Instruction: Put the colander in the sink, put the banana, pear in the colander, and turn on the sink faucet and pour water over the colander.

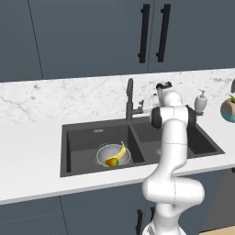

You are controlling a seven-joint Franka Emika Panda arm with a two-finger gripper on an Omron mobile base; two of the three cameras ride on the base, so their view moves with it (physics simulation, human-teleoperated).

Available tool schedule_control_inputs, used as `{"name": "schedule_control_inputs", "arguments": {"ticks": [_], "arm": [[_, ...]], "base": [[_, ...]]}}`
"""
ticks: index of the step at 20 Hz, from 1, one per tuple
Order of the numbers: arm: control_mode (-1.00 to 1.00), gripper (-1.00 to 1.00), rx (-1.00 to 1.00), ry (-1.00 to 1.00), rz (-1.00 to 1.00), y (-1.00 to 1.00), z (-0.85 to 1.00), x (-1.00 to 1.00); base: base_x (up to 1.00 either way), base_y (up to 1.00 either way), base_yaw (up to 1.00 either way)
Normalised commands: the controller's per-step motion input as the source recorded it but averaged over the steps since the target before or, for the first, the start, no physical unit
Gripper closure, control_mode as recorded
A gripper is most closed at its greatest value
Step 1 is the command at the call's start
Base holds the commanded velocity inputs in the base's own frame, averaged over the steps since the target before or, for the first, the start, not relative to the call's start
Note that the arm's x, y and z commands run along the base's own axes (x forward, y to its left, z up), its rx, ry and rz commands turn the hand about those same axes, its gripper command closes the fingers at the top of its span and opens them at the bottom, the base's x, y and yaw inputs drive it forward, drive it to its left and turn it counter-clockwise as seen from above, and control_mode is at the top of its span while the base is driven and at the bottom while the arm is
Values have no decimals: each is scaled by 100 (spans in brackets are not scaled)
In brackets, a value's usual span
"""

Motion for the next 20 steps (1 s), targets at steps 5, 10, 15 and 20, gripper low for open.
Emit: {"name": "schedule_control_inputs", "arguments": {"ticks": [5,10,15,20], "arm": [[-100,100,2,1,-13,1,0,75],[-100,100,6,11,-13,3,0,86],[-100,100,0,16,-22,11,0,94],[-100,100,0,17,-28,28,0,89]], "base": [[0,0,0],[0,0,0],[0,0,0],[0,0,0]]}}
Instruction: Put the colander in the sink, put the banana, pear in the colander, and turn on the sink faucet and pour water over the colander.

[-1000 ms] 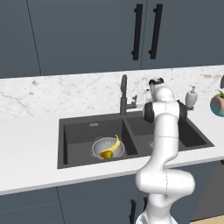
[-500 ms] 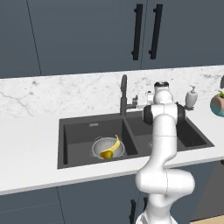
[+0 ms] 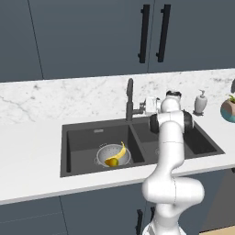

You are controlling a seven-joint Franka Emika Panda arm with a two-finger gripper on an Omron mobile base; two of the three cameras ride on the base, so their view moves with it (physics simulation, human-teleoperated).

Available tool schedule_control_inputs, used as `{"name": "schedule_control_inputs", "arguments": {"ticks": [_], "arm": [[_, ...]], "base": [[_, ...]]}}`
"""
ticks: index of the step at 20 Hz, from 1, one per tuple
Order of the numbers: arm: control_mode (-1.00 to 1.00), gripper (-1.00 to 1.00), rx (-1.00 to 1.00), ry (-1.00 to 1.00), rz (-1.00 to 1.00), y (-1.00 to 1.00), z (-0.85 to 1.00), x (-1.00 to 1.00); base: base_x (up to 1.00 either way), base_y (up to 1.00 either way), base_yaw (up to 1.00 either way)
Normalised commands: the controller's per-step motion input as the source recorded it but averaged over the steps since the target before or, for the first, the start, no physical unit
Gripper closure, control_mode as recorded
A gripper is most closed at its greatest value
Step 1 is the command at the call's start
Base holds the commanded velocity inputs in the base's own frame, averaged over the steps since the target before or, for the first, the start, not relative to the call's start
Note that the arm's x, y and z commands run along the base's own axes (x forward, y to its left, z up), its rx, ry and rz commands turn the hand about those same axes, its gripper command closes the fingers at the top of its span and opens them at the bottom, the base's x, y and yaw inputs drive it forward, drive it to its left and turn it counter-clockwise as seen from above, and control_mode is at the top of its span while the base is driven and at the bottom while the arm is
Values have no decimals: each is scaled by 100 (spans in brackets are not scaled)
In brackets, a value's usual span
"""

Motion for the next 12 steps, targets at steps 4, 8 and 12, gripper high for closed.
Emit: {"name": "schedule_control_inputs", "arguments": {"ticks": [4,8,12], "arm": [[-100,100,0,2,-5,3,0,15],[-100,100,0,10,-20,-3,-2,47],[-100,100,0,16,-27,-28,-21,39]], "base": [[0,0,0],[0,0,0],[0,0,0]]}}
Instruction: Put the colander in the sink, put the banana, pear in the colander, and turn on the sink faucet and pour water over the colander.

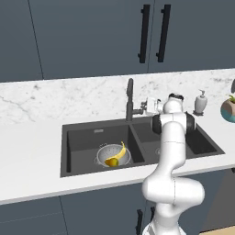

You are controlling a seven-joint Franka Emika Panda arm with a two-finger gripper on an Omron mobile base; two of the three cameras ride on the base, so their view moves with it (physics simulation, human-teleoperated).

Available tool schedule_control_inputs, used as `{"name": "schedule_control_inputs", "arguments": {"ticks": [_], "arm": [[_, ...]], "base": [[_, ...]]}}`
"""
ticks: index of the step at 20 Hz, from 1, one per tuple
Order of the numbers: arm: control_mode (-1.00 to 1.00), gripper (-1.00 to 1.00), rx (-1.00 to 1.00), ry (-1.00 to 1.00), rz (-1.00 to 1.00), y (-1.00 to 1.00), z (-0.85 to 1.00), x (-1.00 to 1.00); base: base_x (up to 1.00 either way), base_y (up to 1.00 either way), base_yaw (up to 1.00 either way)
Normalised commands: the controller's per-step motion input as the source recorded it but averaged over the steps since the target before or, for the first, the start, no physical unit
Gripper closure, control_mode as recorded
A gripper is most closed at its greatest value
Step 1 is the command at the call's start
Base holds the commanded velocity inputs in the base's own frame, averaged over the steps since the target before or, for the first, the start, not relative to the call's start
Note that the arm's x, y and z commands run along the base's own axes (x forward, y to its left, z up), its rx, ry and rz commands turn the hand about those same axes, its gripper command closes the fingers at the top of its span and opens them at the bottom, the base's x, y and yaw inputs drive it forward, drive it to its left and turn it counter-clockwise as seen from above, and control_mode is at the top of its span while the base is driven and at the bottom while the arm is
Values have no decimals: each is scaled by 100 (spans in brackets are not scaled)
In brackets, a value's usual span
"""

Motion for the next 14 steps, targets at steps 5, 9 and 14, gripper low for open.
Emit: {"name": "schedule_control_inputs", "arguments": {"ticks": [5,9,14], "arm": [[-100,100,0,13,-27,-42,-18,1],[-100,100,0,8,-25,-41,-12,0],[-100,100,1,3,-19,-47,-8,-21]], "base": [[0,0,0],[0,0,0],[0,0,0]]}}
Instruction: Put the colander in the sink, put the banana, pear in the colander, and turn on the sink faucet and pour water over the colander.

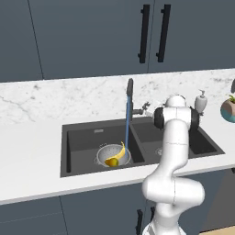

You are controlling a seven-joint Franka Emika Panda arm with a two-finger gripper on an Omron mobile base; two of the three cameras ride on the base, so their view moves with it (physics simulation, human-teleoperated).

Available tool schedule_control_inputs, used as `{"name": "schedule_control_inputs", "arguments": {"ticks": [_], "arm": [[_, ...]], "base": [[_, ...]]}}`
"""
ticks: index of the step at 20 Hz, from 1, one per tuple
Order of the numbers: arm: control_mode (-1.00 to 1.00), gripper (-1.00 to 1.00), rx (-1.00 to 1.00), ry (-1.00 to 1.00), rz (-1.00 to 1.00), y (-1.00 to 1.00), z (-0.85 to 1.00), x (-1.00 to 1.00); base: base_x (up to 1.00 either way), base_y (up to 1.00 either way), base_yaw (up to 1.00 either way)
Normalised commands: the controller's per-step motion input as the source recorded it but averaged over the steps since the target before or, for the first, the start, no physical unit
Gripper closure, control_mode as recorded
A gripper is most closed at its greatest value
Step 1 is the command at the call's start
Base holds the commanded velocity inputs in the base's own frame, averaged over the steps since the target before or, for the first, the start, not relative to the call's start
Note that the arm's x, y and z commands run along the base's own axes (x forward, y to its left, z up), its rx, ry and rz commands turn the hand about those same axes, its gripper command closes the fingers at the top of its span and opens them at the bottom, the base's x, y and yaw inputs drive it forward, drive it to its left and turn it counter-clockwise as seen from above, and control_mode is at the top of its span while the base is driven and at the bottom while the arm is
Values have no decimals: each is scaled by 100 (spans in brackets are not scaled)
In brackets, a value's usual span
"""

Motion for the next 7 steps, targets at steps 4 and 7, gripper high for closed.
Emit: {"name": "schedule_control_inputs", "arguments": {"ticks": [4,7], "arm": [[-100,100,12,0,-14,-29,69,-61],[-100,100,17,-5,-1,-42,100,-100]], "base": [[0,0,0],[0,0,0]]}}
